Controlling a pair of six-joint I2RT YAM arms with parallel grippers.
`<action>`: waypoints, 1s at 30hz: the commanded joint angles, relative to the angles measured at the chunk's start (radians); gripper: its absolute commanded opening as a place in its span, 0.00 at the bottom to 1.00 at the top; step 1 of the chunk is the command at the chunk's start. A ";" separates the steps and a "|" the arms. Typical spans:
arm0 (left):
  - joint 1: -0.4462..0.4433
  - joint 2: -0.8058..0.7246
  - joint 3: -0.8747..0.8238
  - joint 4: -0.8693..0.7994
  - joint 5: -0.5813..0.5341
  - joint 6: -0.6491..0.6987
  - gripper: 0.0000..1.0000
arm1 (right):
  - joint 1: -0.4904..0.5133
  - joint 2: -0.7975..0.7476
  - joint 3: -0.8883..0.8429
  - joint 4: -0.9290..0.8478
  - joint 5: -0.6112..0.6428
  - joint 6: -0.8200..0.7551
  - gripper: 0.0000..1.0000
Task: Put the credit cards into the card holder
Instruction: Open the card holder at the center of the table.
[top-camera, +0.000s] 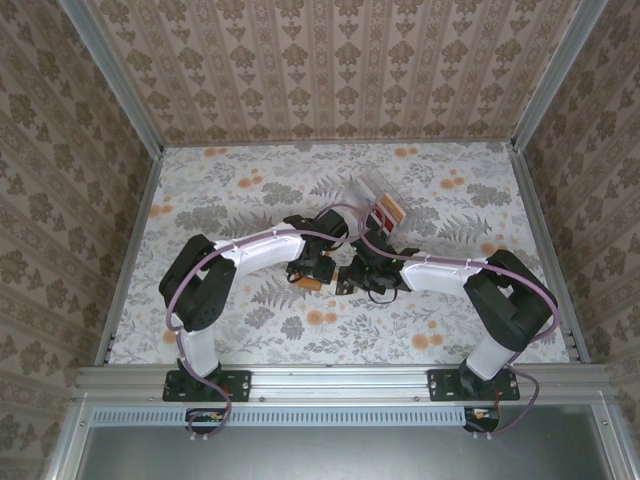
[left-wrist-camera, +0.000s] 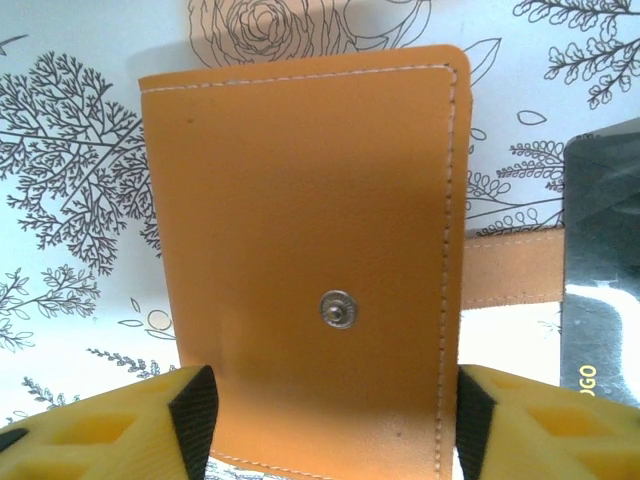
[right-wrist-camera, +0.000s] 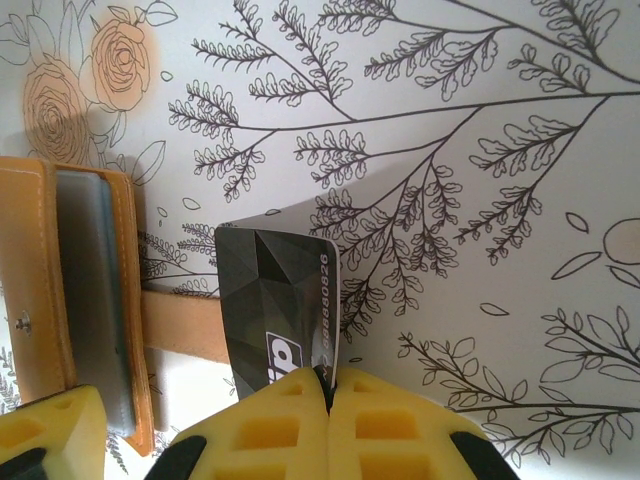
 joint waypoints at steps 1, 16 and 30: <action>0.010 -0.033 0.004 -0.021 -0.007 0.009 0.57 | -0.007 0.062 -0.033 -0.161 0.045 -0.002 0.00; 0.010 -0.071 -0.003 -0.029 -0.044 0.013 0.18 | -0.005 0.068 -0.030 -0.164 0.047 -0.001 0.00; 0.084 -0.195 -0.055 0.046 0.145 -0.035 0.00 | -0.007 0.008 -0.006 -0.144 0.007 -0.021 0.00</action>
